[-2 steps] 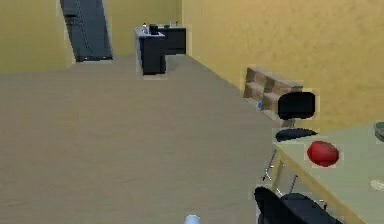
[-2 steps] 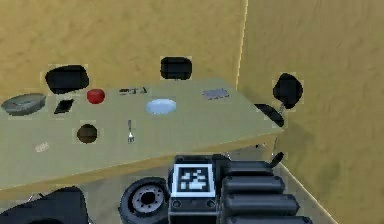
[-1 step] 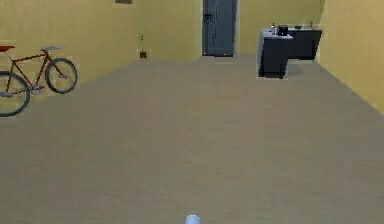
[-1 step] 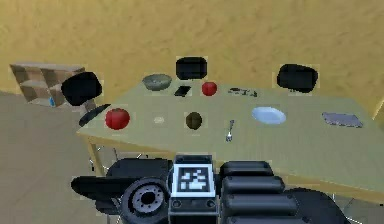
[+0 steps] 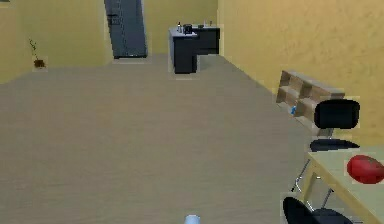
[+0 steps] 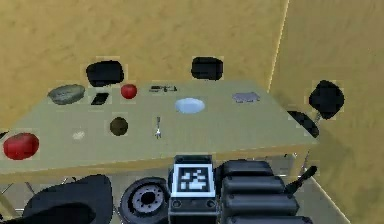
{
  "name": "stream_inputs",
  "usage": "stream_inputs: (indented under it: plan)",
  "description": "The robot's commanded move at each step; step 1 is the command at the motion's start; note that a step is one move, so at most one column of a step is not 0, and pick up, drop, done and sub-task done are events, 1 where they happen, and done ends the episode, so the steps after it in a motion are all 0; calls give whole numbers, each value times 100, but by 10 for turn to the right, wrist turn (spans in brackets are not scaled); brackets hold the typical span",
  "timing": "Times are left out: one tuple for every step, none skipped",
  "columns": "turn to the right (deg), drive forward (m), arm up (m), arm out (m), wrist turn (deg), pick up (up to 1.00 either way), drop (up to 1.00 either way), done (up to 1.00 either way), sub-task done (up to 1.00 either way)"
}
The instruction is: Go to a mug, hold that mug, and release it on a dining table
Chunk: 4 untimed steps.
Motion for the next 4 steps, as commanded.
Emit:
stream_inputs:
  plan:
    - [-180,0,0,0,0,0,0,0,0]
    - [180,0,0,0,0,0,0,0,0]
    - [30,0,0,0,0,0,0,0,0]
    - [450,0,0,0,0,0,0,0,0]
